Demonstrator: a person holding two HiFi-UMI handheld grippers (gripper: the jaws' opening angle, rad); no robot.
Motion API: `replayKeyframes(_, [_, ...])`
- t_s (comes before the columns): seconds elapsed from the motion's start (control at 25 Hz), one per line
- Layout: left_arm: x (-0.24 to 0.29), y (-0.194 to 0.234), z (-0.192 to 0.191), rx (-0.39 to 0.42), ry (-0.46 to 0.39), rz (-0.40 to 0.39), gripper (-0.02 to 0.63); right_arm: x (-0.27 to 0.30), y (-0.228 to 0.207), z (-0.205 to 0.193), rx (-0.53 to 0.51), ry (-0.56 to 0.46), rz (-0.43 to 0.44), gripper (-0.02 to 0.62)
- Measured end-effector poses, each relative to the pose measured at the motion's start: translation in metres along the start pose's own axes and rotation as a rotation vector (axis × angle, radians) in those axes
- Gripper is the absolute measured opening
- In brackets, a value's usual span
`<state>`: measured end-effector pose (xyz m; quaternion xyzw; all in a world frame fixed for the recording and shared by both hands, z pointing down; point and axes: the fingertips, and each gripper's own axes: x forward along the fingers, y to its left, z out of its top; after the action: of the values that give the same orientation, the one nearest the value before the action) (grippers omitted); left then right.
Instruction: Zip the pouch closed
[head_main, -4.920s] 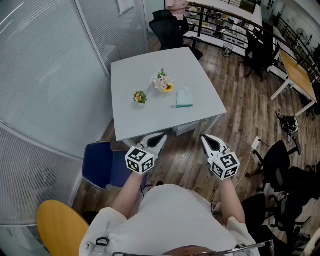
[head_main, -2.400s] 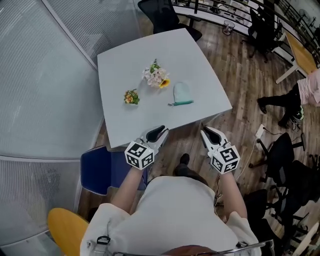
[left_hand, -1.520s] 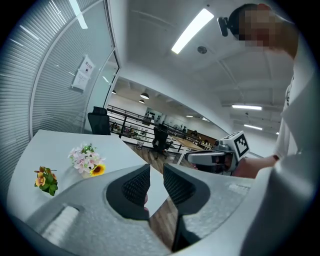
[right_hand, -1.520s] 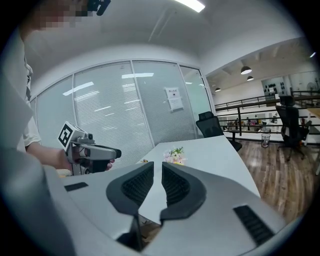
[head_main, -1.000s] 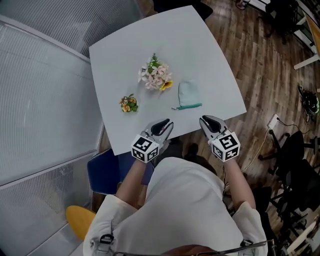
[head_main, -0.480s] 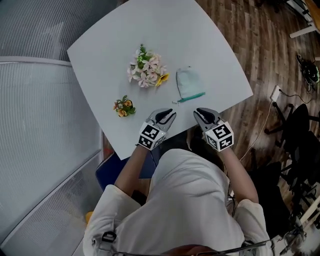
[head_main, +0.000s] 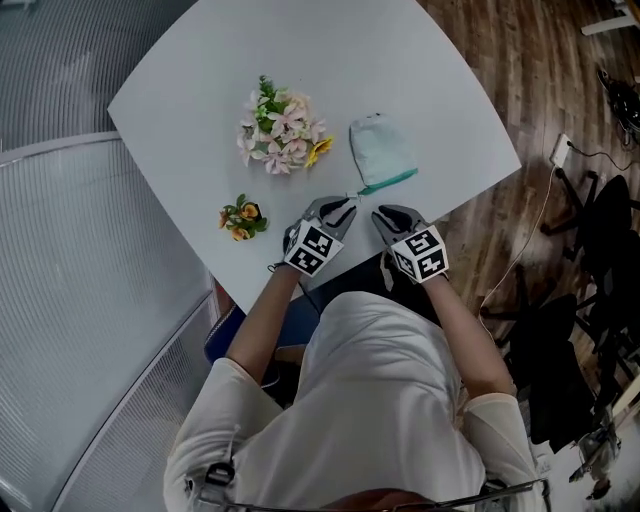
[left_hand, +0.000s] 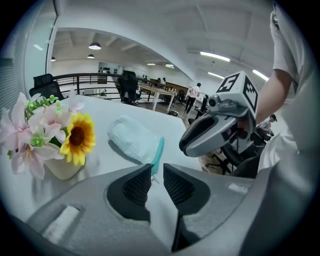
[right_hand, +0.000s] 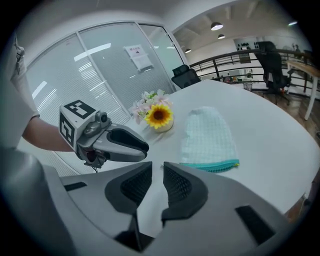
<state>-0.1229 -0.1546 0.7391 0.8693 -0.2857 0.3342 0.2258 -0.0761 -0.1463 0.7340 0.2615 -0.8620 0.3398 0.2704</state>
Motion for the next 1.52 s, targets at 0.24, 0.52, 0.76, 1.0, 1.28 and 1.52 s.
replayKeyframes(0.24, [0.026, 0.009, -0.025, 0.112, 0.111, -0.015, 0.083, 0.038, -0.011, -0.03, 0.064, 0.04, -0.039, 0.072])
replayKeyframes(0.52, [0.045, 0.017, -0.039, 0.165, 0.176, -0.041, 0.083, 0.064, -0.019, -0.04, 0.092, 0.076, -0.064, 0.077])
replayKeyframes(0.76, [0.053, 0.024, -0.045, 0.155, 0.177, -0.056, 0.049, 0.081, -0.023, -0.045, 0.083, 0.087, -0.088, 0.077])
replayKeyframes(1.0, [0.059, 0.021, -0.05, 0.124, 0.182, -0.085, 0.032, 0.088, -0.029, -0.045, 0.089, 0.08, -0.154, 0.072])
replayKeyframes(1.28, [0.056, 0.014, -0.042, 0.059, 0.153, -0.115, 0.028, 0.082, -0.037, -0.047, 0.058, 0.103, -0.188, 0.006])
replayKeyframes(1.52, [0.055, 0.011, -0.038, 0.062, 0.159, -0.126, 0.023, 0.065, -0.039, -0.044, -0.082, 0.15, -0.146, 0.003])
